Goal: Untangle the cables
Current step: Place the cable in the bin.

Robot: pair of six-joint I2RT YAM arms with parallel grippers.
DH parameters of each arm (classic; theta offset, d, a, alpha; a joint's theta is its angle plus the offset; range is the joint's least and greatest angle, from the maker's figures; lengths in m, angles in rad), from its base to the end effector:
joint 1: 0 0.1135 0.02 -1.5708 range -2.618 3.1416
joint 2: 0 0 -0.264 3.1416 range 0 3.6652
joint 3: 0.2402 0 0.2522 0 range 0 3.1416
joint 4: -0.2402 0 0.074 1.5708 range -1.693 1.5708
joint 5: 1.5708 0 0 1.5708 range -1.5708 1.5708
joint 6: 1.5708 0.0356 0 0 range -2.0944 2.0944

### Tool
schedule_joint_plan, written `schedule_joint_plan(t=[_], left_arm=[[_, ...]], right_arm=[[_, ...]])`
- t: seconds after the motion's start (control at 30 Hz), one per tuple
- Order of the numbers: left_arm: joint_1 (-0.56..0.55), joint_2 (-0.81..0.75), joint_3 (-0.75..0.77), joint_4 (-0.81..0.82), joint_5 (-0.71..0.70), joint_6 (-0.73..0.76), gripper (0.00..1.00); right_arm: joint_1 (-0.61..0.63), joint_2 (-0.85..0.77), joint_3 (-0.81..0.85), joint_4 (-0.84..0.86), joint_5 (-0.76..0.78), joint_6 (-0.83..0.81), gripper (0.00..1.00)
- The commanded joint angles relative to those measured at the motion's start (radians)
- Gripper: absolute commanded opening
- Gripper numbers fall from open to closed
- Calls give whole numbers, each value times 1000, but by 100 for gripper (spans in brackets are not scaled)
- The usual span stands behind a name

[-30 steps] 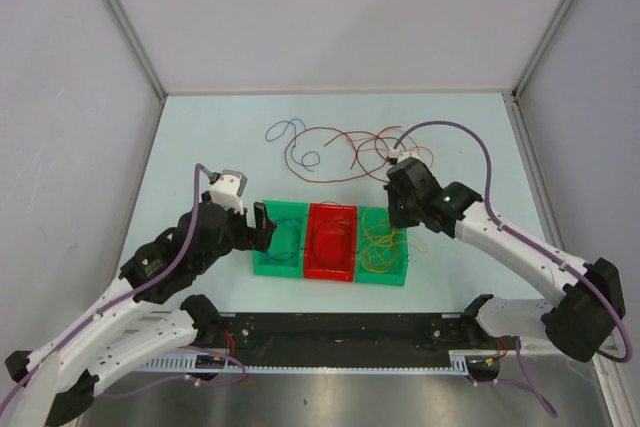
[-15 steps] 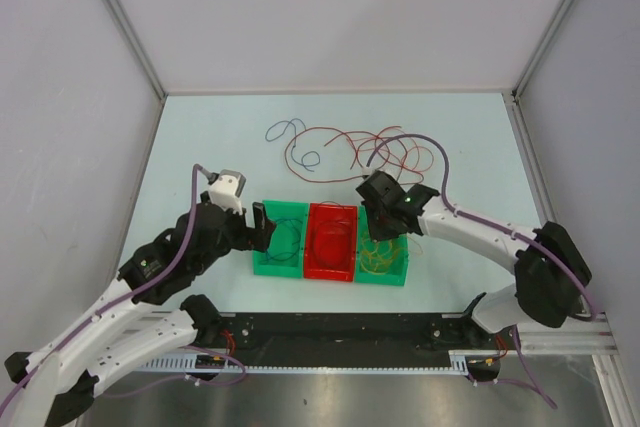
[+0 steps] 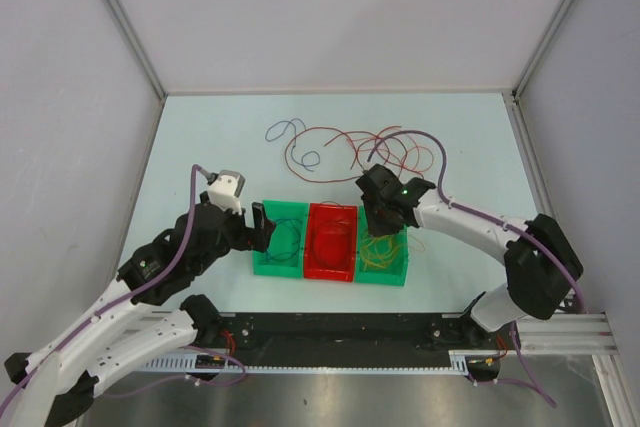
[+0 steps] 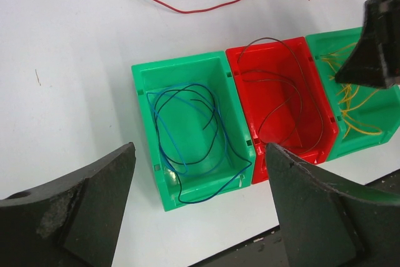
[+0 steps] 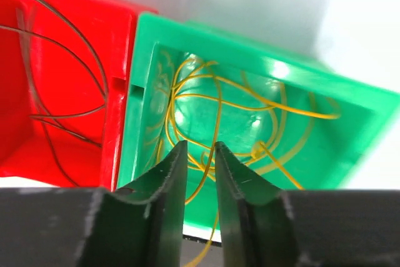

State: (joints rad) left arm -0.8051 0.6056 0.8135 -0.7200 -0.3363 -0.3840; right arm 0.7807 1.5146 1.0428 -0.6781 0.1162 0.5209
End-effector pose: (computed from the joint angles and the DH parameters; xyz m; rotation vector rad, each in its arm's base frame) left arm 0.0944 -0.0813 0.3203 0.2309 2.0612 -0.3861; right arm 0.2127 0.2049 0.2194 -0.3198 2.7100 0.2268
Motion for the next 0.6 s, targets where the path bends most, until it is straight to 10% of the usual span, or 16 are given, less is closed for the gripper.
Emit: schedule_joint_plan(t=[0.0,0.57], left_arm=[[7,-6,-2,17,0,5,90],[6,-4,-2,16,-3,5,90]], right_arm=[[-35,-117,83,-80,74,-33,34],[-261,-293,-39,-267,96,148,50]])
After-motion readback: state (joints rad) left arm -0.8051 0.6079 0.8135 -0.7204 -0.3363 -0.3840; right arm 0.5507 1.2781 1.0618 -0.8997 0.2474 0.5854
